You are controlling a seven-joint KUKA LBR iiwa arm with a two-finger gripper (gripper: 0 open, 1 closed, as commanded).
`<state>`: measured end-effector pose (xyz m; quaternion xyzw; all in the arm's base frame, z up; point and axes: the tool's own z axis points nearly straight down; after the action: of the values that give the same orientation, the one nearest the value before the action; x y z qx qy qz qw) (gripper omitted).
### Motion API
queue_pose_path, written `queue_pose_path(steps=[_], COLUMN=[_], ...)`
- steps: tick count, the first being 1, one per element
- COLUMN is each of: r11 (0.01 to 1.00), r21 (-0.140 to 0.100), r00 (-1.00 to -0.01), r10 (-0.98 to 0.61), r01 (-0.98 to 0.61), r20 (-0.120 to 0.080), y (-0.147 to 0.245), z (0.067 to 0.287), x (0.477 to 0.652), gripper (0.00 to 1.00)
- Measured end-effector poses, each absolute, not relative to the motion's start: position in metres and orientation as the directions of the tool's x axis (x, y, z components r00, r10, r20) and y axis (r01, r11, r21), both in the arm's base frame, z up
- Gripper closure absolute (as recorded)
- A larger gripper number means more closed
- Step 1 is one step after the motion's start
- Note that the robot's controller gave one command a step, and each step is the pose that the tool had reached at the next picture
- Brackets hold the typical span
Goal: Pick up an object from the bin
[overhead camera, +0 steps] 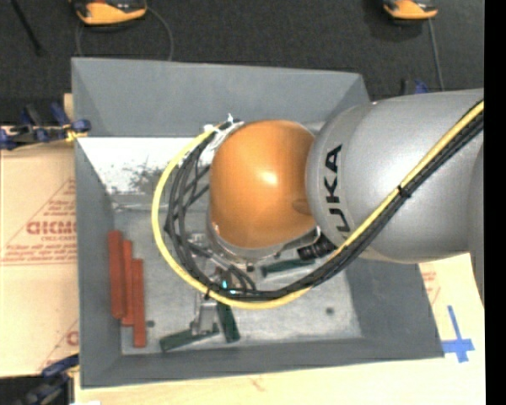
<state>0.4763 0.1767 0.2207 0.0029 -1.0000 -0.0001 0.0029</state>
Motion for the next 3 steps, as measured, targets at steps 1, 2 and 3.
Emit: queue_pose_path(steps=[1, 2, 3], r11=[0.997, 0.998, 1.0], r21=[0.001, -0.004, -0.003], r00=[-0.997, -0.998, -1.0], r10=[-0.072, -0.058, 0.021], r01=[-0.072, -0.058, 0.021], r20=[-0.003, -0.005, -0.007], y=[0.104, 0.01, -0.047], z=[0.068, 0.07, 0.071], x=[0.489, 0.508, 0.545], gripper=[0.0, 0.0, 0.0])
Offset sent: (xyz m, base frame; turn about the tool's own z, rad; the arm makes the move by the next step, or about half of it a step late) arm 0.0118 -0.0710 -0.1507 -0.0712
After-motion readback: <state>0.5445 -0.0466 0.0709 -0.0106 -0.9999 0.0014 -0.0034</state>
